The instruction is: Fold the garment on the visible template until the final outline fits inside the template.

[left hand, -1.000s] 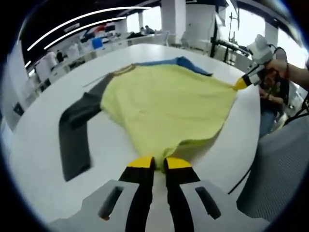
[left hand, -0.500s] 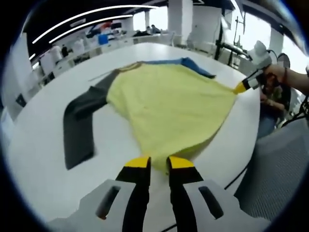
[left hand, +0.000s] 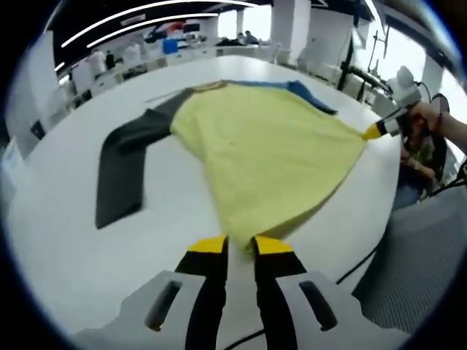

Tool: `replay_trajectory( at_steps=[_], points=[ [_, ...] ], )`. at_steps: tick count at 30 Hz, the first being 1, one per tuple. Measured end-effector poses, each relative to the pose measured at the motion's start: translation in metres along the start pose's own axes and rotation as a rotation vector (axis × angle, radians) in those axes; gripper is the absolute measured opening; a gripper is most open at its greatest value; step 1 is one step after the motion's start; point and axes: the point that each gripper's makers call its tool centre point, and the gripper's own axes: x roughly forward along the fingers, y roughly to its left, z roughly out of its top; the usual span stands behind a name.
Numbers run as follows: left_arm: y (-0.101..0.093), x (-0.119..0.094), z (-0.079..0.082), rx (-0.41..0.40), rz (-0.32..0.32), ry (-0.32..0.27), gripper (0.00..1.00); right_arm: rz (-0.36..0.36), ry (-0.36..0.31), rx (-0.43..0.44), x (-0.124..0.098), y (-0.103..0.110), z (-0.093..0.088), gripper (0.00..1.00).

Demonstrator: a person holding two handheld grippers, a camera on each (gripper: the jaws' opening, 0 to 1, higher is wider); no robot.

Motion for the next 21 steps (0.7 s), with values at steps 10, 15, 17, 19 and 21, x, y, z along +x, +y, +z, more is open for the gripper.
replay_trajectory(
  at_steps=[10, 15, 17, 19, 21],
  points=[
    [0.001, -0.004, 0.006, 0.007, 0.019, -0.041, 0.0, -0.002, -0.002, 0.003, -0.002, -0.002, 0.001, 0.0],
    [-0.002, -0.02, 0.017, 0.318, 0.051, -0.021, 0.0, 0.0, -0.001, 0.004, -0.002, -0.002, 0.001, 0.0],
    [-0.009, -0.021, 0.018, 0.42, 0.034, -0.013, 0.0, -0.003, 0.0, 0.005, -0.003, -0.002, 0.001, 0.0],
    [-0.019, -0.02, 0.016, 0.439, -0.014, -0.007, 0.0, -0.006, 0.0, 0.004, -0.003, -0.002, 0.001, 0.0],
    [-0.023, -0.016, 0.011, 0.414, -0.03, 0.01, 0.0, -0.012, -0.001, 0.001, -0.004, -0.004, 0.0, 0.0]
  ],
)
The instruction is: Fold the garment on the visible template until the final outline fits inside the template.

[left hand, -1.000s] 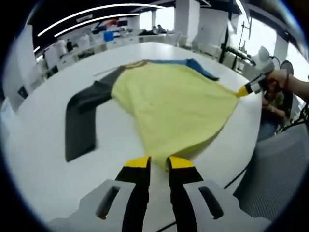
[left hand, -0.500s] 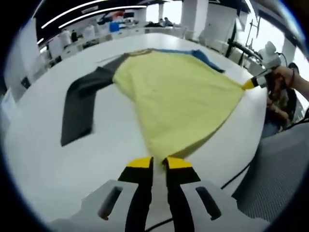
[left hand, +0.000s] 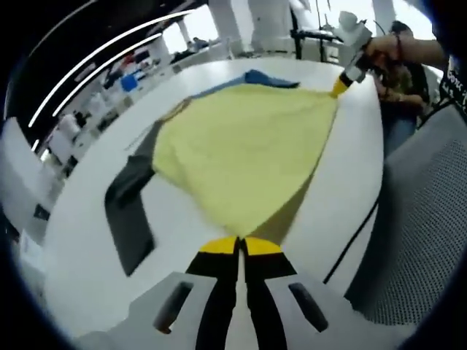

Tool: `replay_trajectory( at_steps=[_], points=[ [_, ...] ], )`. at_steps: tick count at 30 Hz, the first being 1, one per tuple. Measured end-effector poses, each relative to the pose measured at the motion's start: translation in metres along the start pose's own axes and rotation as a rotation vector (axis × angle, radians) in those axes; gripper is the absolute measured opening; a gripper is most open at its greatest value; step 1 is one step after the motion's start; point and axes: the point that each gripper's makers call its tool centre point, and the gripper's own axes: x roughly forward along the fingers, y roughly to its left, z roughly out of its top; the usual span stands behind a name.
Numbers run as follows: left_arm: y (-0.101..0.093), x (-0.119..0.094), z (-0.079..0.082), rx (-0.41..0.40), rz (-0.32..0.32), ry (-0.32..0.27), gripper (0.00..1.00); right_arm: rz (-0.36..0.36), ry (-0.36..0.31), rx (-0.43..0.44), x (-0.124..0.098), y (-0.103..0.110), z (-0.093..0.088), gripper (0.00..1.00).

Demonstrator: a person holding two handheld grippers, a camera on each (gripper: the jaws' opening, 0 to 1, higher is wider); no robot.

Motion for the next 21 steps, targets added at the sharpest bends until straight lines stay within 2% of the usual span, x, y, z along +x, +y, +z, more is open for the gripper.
replay_trajectory(
  at_steps=[2, 7, 10, 14, 21],
  points=[
    [-0.003, 0.006, -0.009, -0.007, -0.01, 0.037, 0.0, -0.004, -0.002, 0.004, -0.001, -0.002, 0.0, 0.0],
    [-0.003, 0.013, -0.023, -0.129, -0.029, 0.062, 0.0, -0.005, -0.005, 0.015, -0.005, -0.006, -0.002, 0.0],
    [-0.004, 0.015, -0.026, -0.19, -0.046, 0.059, 0.0, 0.0, -0.001, 0.029, -0.005, -0.007, -0.004, 0.0],
    [-0.005, 0.016, -0.03, -0.225, -0.05, 0.081, 0.0, 0.002, 0.006, 0.033, -0.003, -0.006, -0.006, 0.0],
    [-0.006, 0.017, -0.032, -0.275, -0.052, 0.086, 0.0, 0.004, 0.013, 0.035, -0.002, -0.006, -0.008, 0.0]
  ],
)
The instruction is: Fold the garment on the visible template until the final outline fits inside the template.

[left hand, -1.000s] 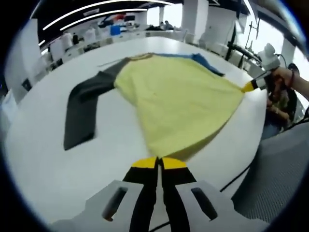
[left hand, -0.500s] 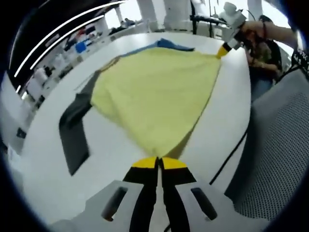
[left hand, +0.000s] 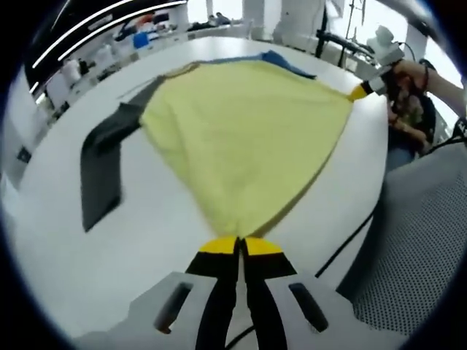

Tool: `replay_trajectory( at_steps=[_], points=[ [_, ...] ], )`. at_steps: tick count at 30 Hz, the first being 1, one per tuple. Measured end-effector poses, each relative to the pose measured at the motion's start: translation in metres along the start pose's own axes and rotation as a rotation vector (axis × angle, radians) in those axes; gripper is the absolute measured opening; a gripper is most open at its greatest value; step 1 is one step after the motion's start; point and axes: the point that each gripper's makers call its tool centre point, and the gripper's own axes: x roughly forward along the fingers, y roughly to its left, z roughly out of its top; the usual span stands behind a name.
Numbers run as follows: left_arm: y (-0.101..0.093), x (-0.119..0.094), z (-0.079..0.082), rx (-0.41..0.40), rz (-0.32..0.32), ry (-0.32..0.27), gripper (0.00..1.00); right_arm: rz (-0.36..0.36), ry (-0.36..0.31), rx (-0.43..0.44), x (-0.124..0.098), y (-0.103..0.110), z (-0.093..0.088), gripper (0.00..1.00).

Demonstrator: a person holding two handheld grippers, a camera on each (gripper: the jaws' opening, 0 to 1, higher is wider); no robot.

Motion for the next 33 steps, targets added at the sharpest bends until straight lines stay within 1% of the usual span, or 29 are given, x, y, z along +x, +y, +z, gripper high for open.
replay_trajectory(
  at_steps=[4, 5, 7, 10, 12, 13, 15, 17, 18, 19, 20, 21, 23, 27, 29, 31, 33],
  points=[
    [0.0, -0.001, -0.002, -0.042, -0.002, 0.004, 0.0, 0.005, 0.013, -0.001, 0.001, 0.001, -0.002, 0.0],
    [0.001, -0.001, -0.004, -0.064, -0.004, 0.012, 0.0, 0.008, 0.027, -0.001, 0.001, 0.001, -0.005, 0.0],
    [0.001, -0.002, -0.006, -0.078, -0.006, 0.016, 0.0, 0.0, 0.04, -0.006, 0.001, -0.001, -0.008, 0.0],
    [0.002, -0.005, -0.007, -0.095, -0.008, 0.019, 0.02, 0.002, 0.034, 0.006, -0.001, -0.002, -0.009, 0.01],
    [0.001, -0.008, -0.007, -0.119, -0.016, 0.018, 0.06, 0.009, 0.032, 0.015, -0.004, -0.001, -0.008, 0.04],
    [0.0, -0.01, -0.006, -0.141, -0.02, 0.014, 0.08, 0.008, 0.019, 0.018, -0.007, -0.002, -0.005, 0.06],
    [0.0, -0.012, -0.002, -0.162, -0.025, -0.013, 0.12, 0.002, 0.001, 0.019, -0.01, -0.004, 0.0, 0.12],
    [-0.001, -0.015, 0.001, -0.207, -0.03, -0.028, 0.17, 0.004, -0.009, 0.018, -0.013, -0.005, 0.004, 0.17],
    [-0.003, -0.016, 0.0, -0.233, -0.034, -0.023, 0.2, 0.005, -0.027, 0.024, -0.016, -0.005, 0.009, 0.18],
    [-0.002, -0.018, 0.001, -0.25, -0.03, -0.029, 0.24, 0.005, -0.031, 0.025, -0.016, -0.006, 0.011, 0.19],
    [0.0, -0.02, 0.007, -0.286, -0.021, -0.065, 0.27, 0.005, -0.039, 0.026, -0.018, -0.006, 0.014, 0.22],
    [-0.001, -0.023, 0.01, -0.312, -0.026, -0.08, 0.31, -0.001, -0.055, 0.025, -0.021, -0.009, 0.019, 0.23],
    [0.002, -0.027, 0.014, -0.361, -0.019, -0.105, 0.38, -0.01, -0.072, 0.028, -0.024, -0.012, 0.025, 0.26],
    [0.007, -0.036, 0.019, -0.363, 0.003, -0.123, 0.48, -0.038, -0.099, 0.033, -0.028, -0.023, 0.04, 0.26],
    [0.008, -0.04, 0.022, -0.367, 0.01, -0.129, 0.55, -0.045, -0.105, 0.033, -0.026, -0.029, 0.047, 0.26],
    [0.01, -0.044, 0.027, -0.384, 0.015, -0.155, 0.63, -0.05, -0.115, 0.028, -0.024, -0.034, 0.055, 0.26],
    [0.012, -0.047, 0.032, -0.394, 0.024, -0.177, 0.67, -0.045, -0.128, 0.037, -0.021, -0.04, 0.064, 0.26]
  ],
)
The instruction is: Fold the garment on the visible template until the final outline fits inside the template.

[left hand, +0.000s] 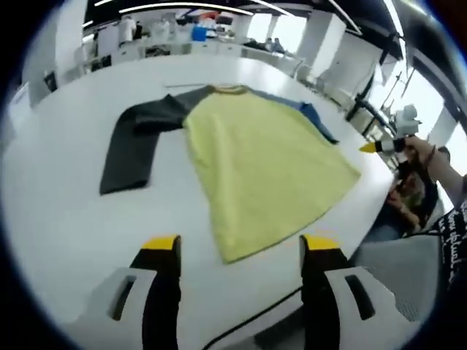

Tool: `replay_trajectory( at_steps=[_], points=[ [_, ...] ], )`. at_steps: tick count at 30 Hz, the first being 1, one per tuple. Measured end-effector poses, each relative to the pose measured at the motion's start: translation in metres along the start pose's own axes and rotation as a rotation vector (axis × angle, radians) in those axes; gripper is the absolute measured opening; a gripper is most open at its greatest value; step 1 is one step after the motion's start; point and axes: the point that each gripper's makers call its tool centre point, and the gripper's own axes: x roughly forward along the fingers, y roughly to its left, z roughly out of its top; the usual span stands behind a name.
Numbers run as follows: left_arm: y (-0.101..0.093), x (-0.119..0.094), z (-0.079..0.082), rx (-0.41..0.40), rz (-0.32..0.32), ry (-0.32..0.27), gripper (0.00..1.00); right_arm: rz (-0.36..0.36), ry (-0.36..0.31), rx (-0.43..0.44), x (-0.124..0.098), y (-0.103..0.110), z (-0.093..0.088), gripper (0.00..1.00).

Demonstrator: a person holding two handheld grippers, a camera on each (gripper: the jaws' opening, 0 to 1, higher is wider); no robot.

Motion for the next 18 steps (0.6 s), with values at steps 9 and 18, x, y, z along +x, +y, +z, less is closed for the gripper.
replay_trajectory(
  at_steps=[9, 18],
  points=[
    [-0.008, -0.007, 0.012, -0.003, 0.01, -0.028, 0.81, -0.023, -0.008, 0.02, 0.023, -0.013, 0.025, 0.22],
    [-0.006, -0.008, 0.019, 0.0, 0.034, -0.044, 0.93, -0.047, 0.01, 0.082, 0.05, -0.02, 0.032, 0.18]
  ],
)
